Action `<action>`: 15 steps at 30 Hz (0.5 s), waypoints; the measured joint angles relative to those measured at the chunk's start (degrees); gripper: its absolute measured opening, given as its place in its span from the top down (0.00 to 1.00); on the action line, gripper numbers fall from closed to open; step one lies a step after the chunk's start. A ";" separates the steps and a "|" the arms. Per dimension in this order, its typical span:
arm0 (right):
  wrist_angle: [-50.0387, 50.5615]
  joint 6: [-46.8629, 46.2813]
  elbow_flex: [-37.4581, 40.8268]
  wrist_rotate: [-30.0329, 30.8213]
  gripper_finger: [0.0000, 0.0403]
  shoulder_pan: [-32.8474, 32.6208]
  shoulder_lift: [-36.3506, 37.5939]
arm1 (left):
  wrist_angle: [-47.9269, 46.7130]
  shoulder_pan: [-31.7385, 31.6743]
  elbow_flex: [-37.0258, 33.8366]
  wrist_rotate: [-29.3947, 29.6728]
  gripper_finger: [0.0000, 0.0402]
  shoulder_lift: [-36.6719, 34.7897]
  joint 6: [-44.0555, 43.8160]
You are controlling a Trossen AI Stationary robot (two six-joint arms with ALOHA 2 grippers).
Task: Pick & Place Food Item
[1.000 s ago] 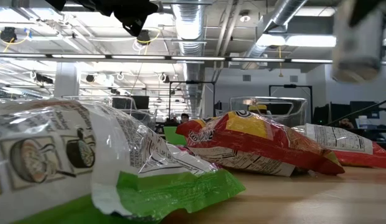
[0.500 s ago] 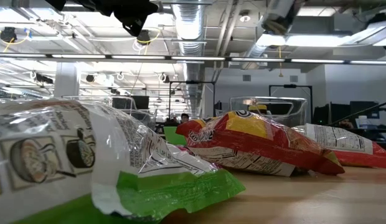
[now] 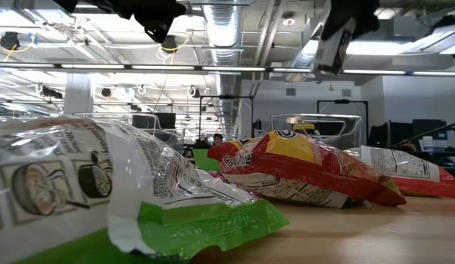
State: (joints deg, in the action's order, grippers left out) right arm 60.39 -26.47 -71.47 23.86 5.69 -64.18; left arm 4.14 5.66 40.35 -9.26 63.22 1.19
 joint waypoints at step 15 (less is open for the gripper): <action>-15.82 4.63 14.61 -10.78 0.30 9.92 -0.04 | 0.00 -0.01 -0.01 0.00 0.73 0.00 0.00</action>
State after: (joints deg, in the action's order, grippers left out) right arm 44.57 -21.85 -56.87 13.07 15.61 -64.23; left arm 4.14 5.65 40.34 -9.26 63.22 1.19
